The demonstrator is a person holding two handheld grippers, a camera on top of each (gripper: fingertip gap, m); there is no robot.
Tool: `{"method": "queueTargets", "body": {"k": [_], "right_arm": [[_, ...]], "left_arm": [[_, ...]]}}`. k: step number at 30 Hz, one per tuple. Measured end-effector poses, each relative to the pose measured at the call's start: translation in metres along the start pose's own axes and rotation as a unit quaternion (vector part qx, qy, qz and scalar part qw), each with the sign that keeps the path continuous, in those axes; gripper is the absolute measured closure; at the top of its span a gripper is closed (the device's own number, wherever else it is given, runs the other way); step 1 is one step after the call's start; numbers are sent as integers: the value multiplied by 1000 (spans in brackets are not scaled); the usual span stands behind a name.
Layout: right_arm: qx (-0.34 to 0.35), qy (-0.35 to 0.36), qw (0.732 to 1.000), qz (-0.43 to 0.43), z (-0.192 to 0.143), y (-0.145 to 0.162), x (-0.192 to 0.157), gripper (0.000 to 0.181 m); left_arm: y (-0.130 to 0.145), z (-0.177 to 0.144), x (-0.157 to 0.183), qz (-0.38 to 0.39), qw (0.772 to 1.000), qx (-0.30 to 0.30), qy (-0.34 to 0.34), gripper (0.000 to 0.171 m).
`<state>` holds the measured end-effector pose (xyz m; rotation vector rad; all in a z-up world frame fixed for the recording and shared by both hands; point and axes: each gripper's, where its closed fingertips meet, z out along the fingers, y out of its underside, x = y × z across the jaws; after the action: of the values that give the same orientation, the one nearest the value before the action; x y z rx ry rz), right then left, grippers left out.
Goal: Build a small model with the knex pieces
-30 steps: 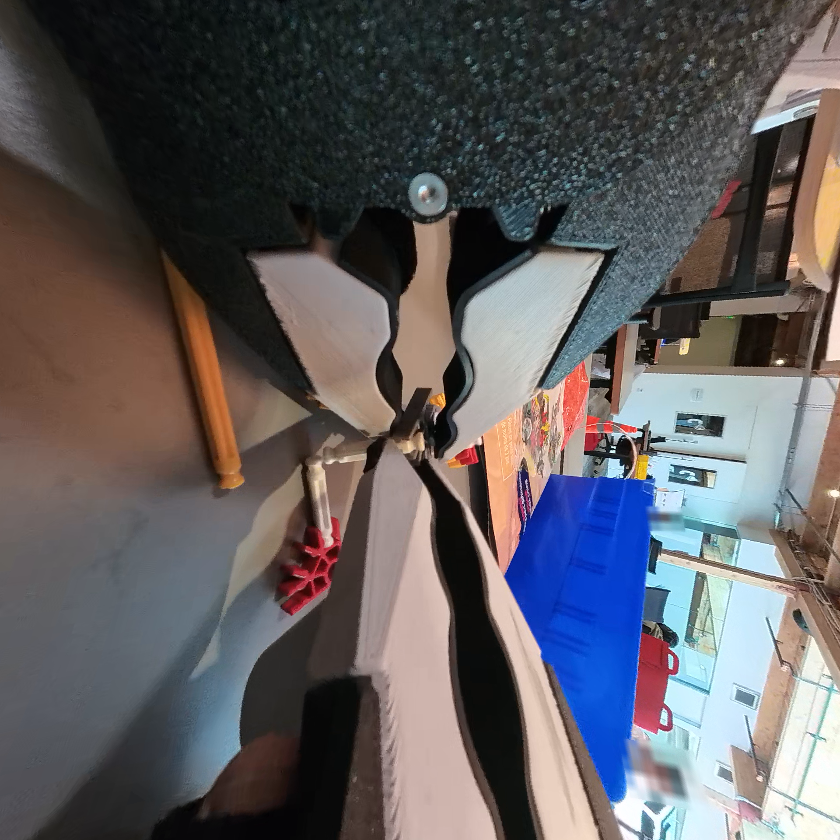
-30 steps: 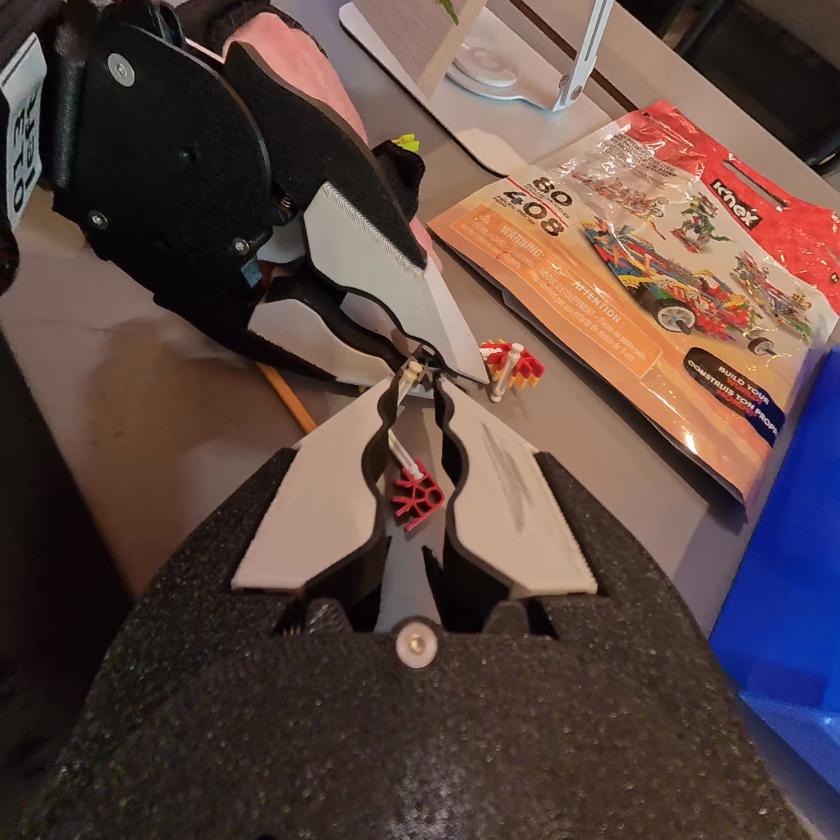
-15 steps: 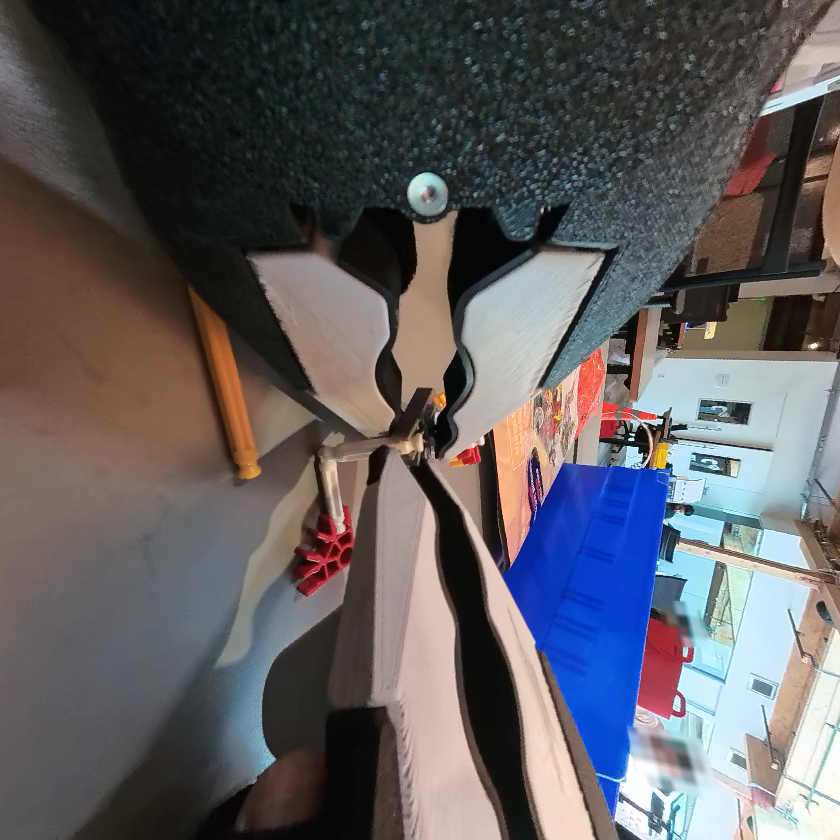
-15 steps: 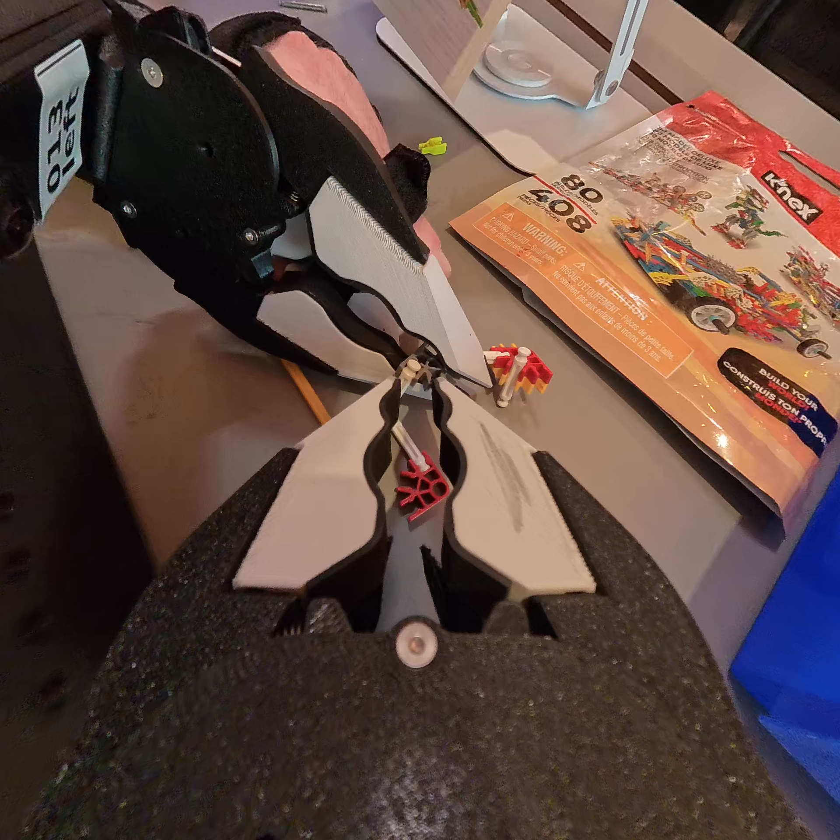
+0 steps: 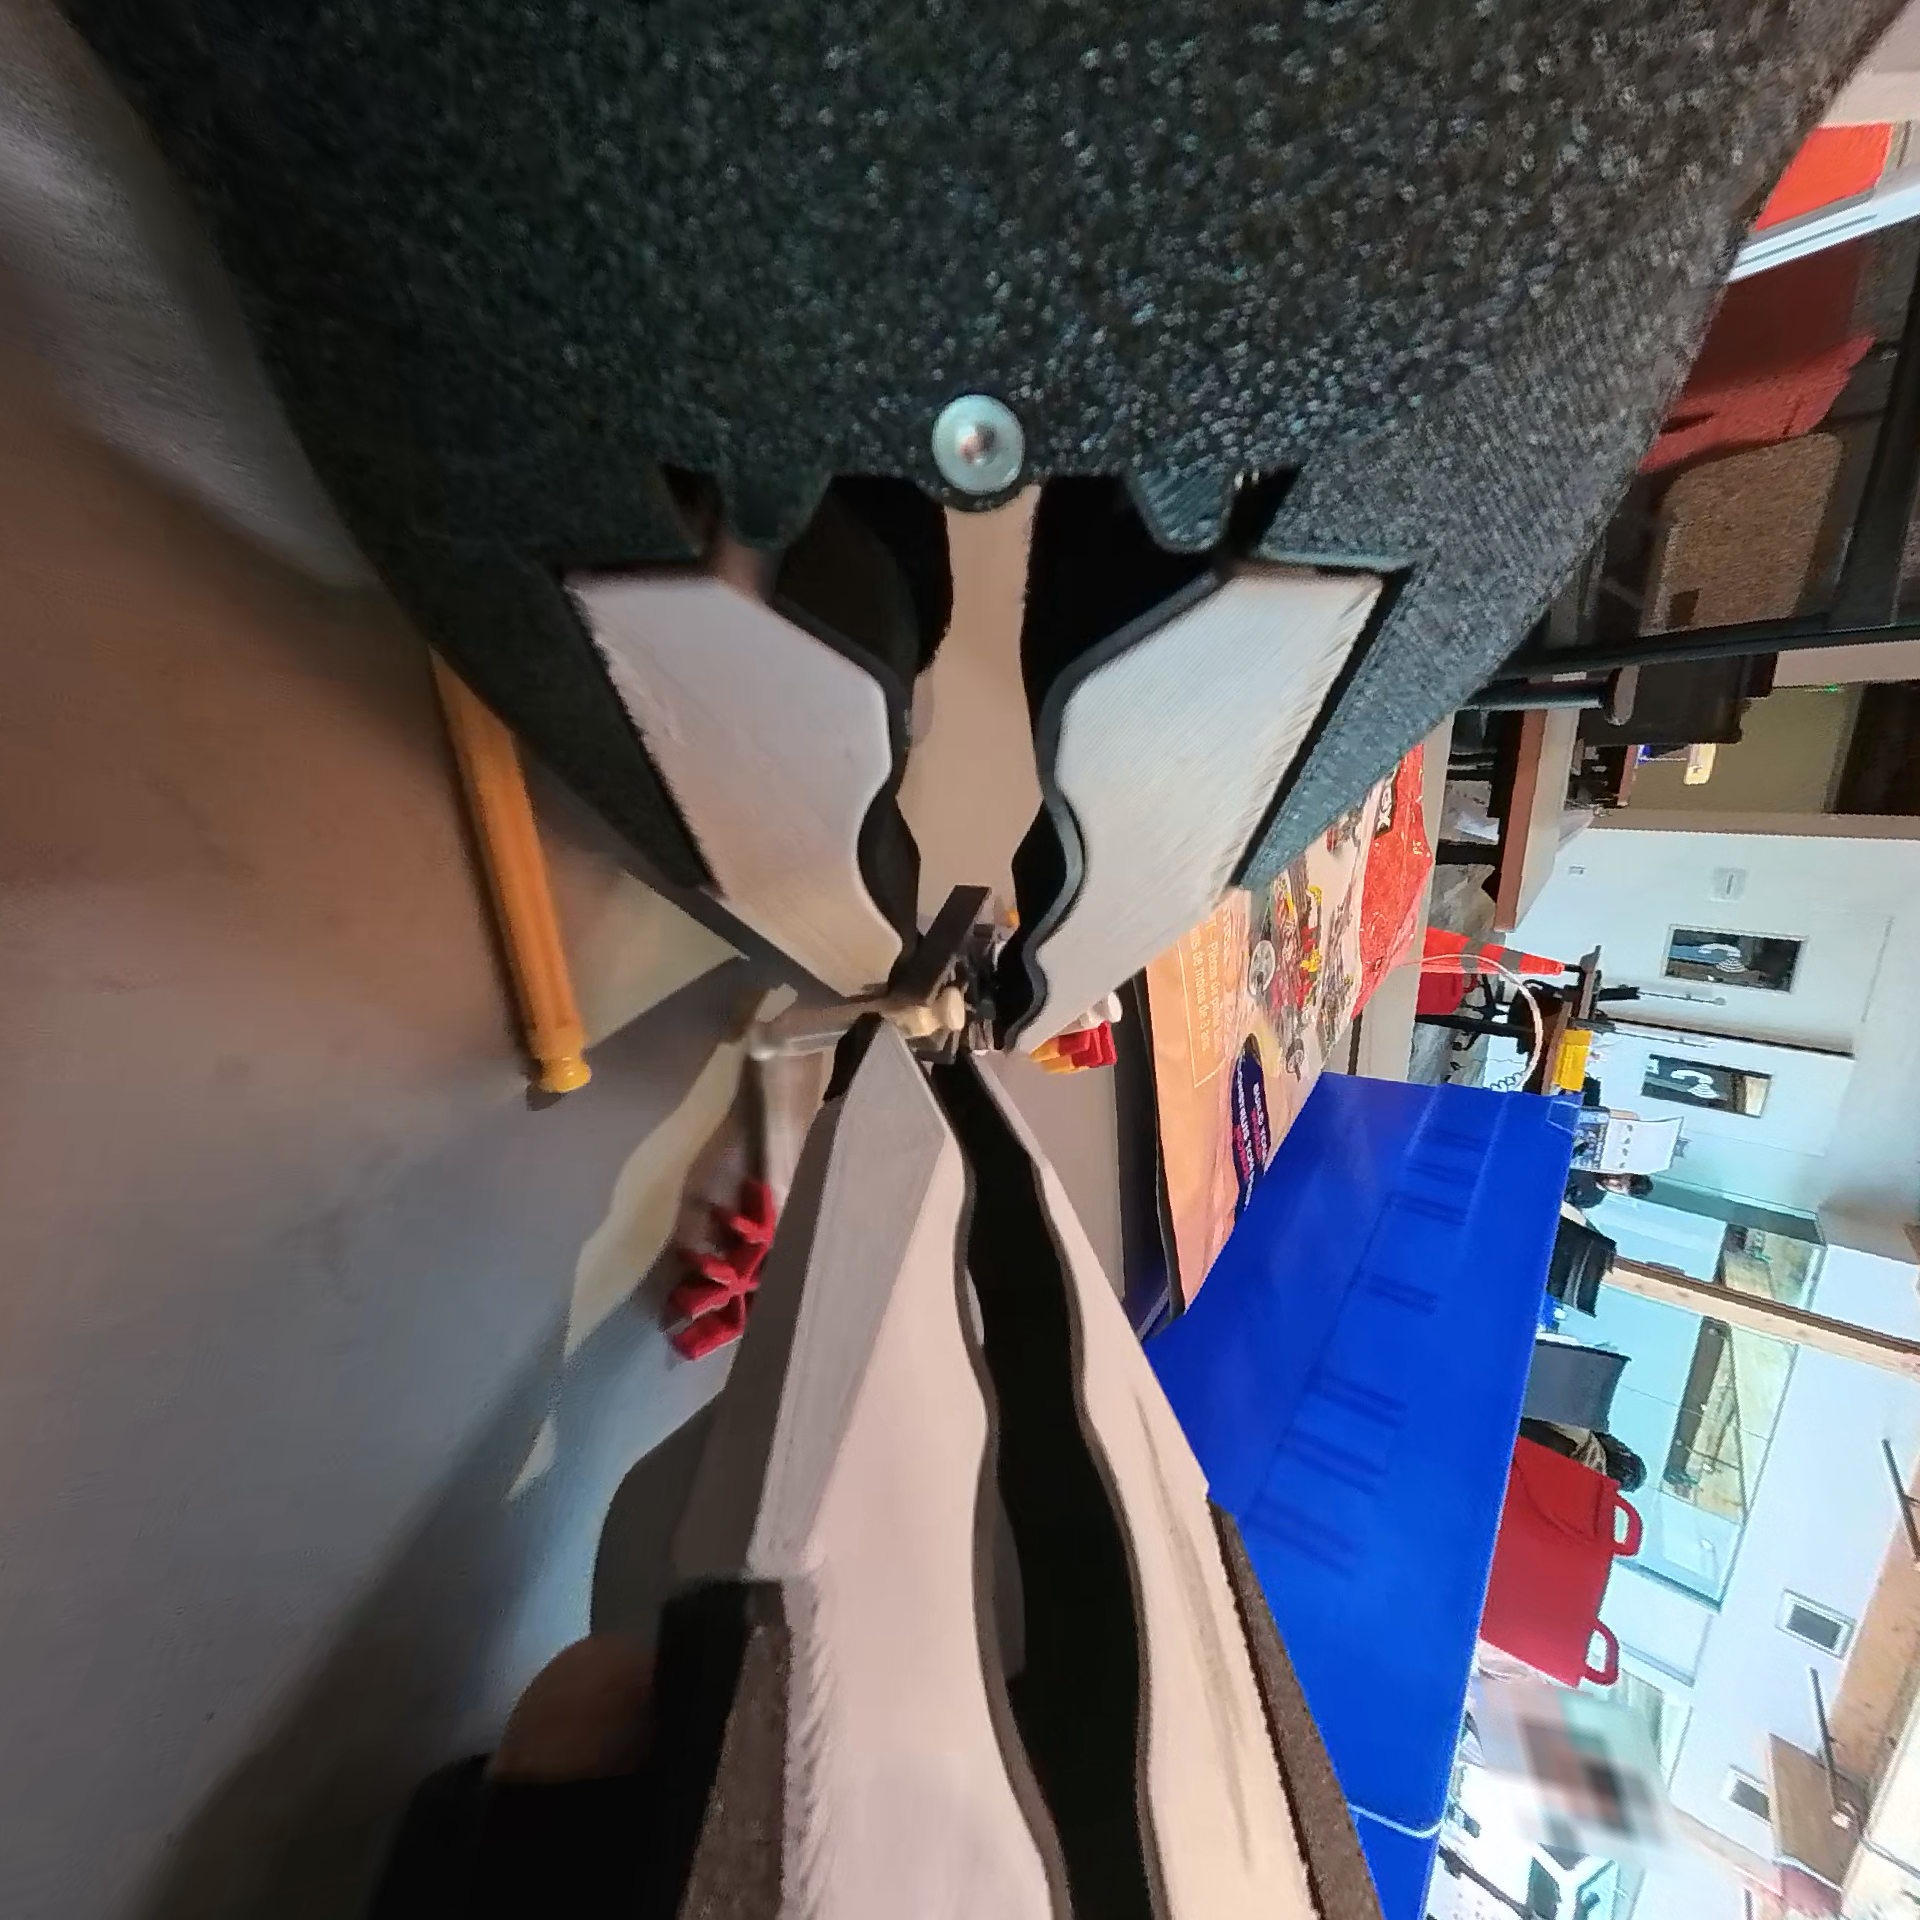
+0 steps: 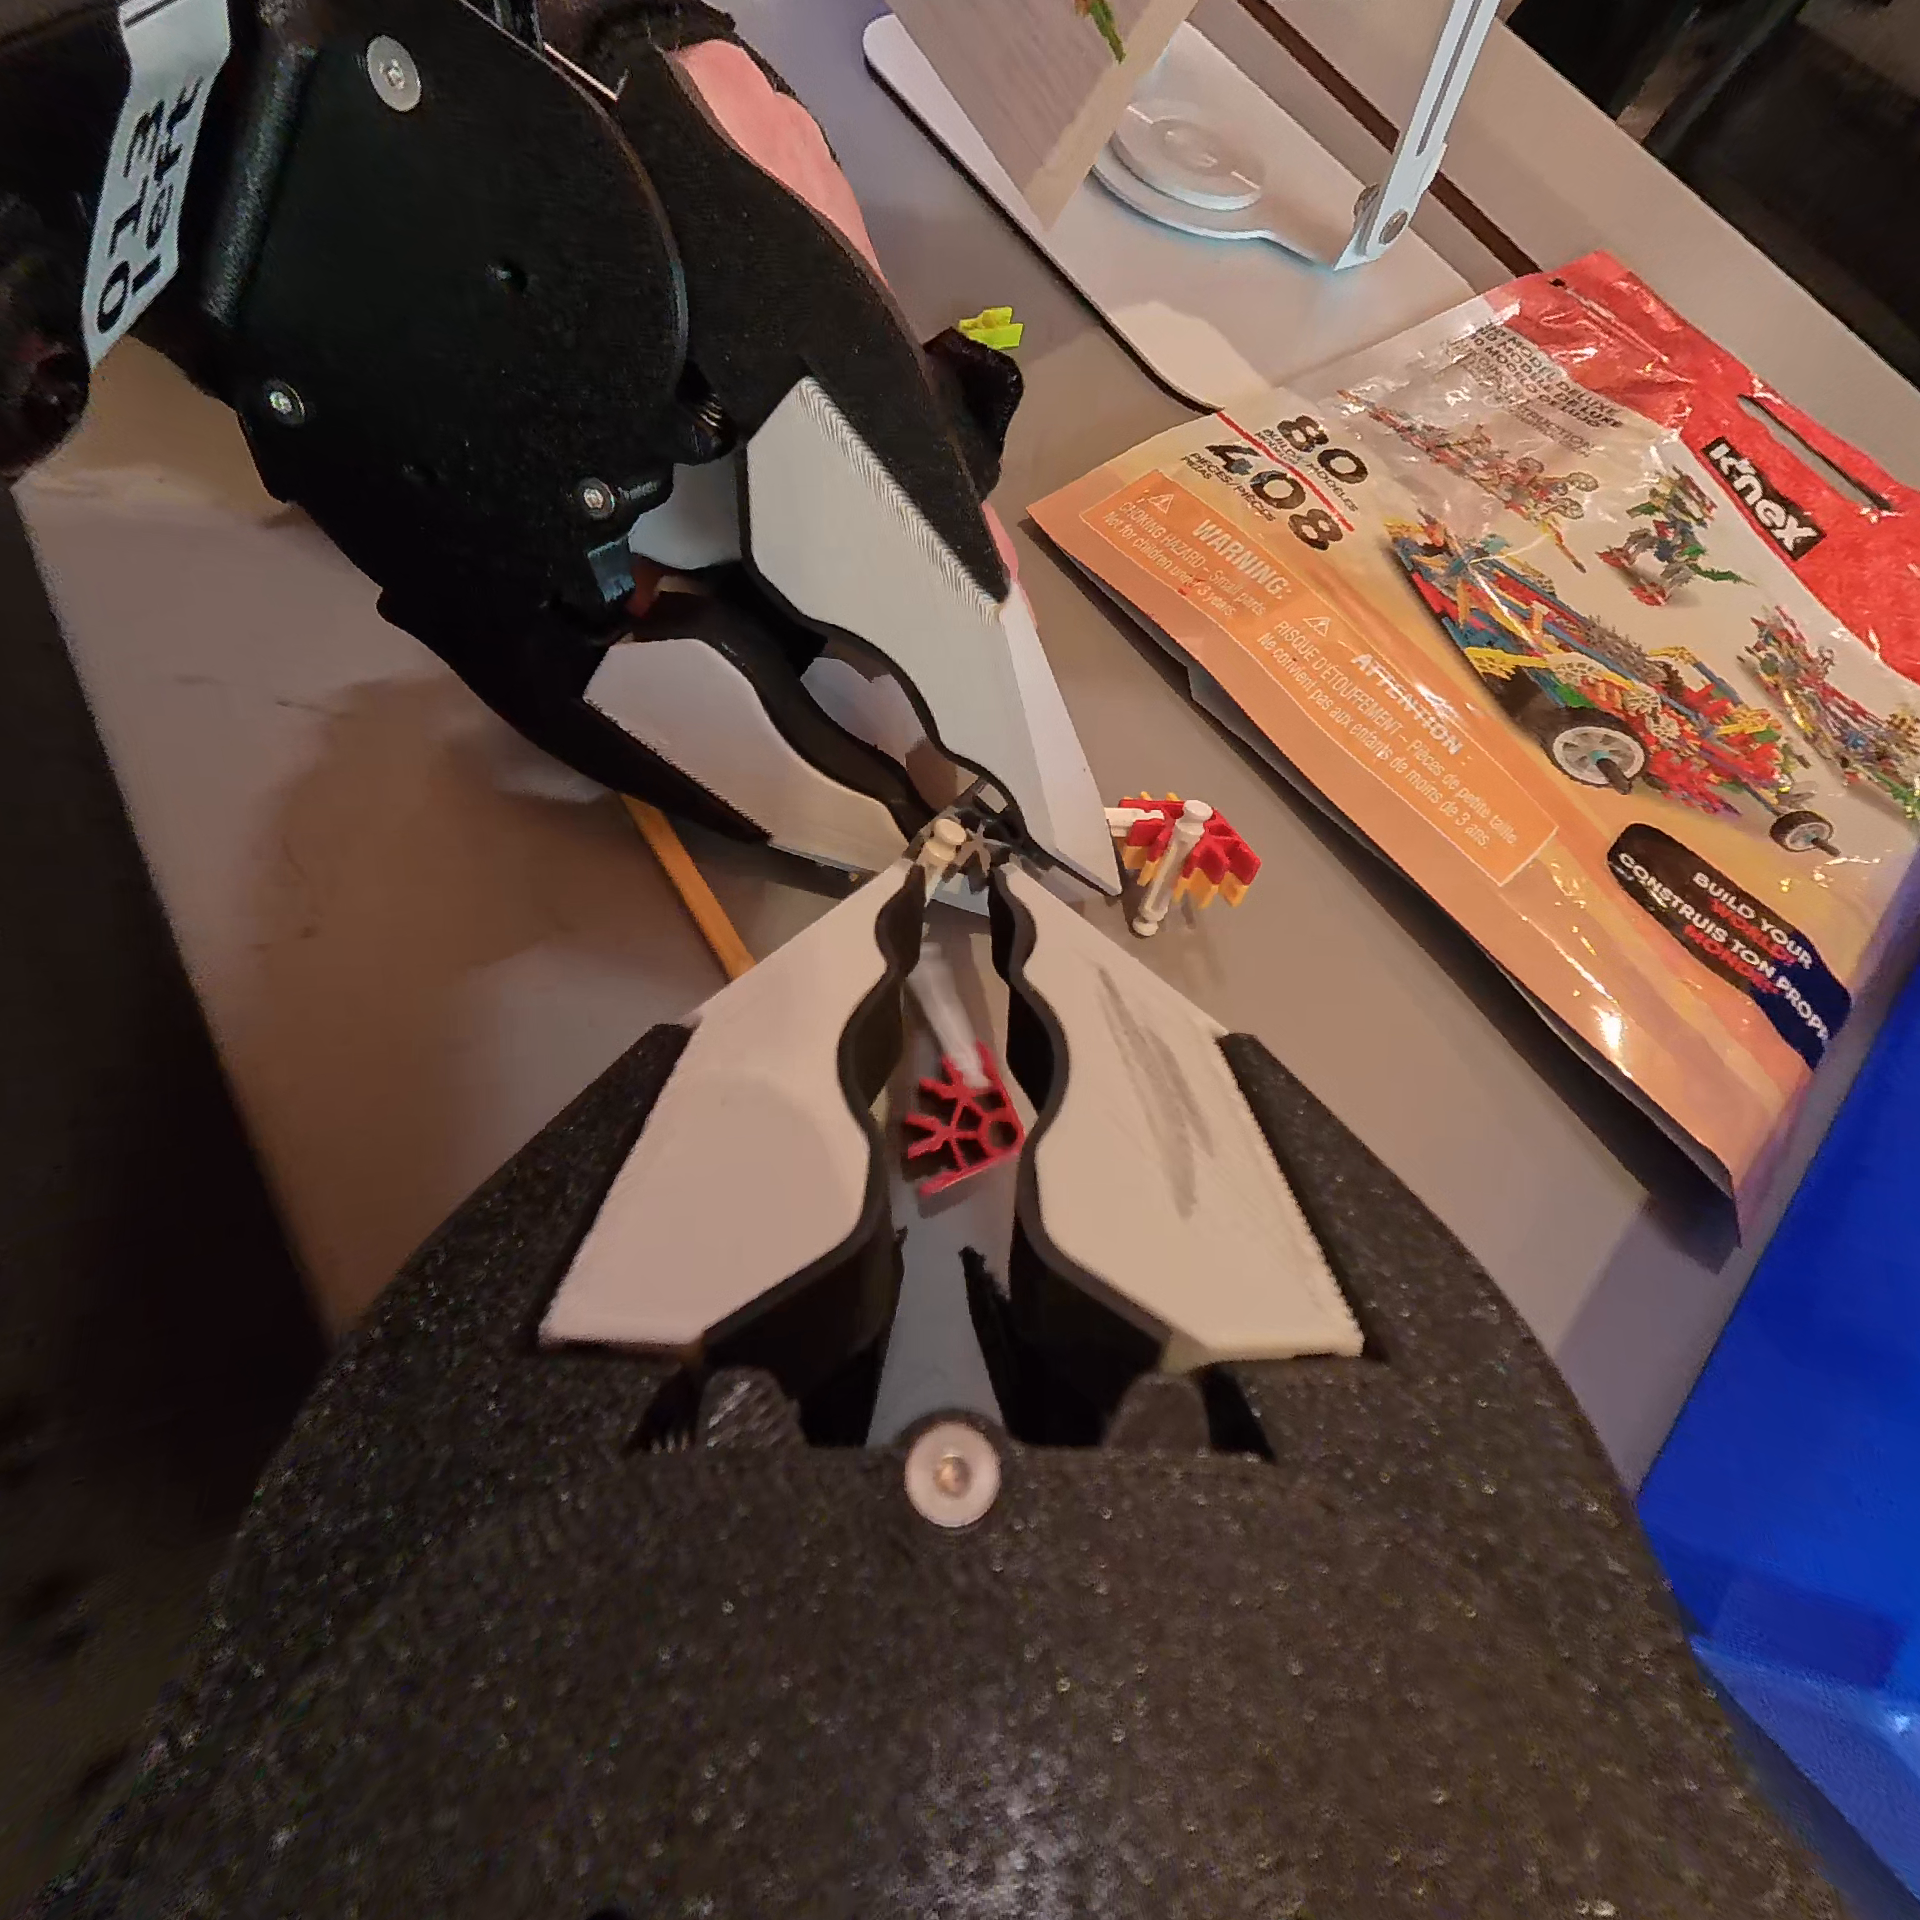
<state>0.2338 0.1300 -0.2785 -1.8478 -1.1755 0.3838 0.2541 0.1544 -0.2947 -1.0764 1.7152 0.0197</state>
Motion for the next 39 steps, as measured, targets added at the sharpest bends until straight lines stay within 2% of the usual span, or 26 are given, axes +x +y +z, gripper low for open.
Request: {"method": "queueTargets", "body": {"k": [23, 32, 39], "right_arm": [[-17, 9, 1000, 24, 4, -2, 4, 174], [-21, 23, 999, 14, 5, -3, 6, 176], [-21, 45, 999, -14, 8, -9, 9, 181]], "left_arm": [[5, 2, 0, -13, 1000, -27, -1, 166], [7, 3, -1, -15, 999, -35, 0, 168], [3, 4, 1, -46, 998, -25, 19, 169]]}}
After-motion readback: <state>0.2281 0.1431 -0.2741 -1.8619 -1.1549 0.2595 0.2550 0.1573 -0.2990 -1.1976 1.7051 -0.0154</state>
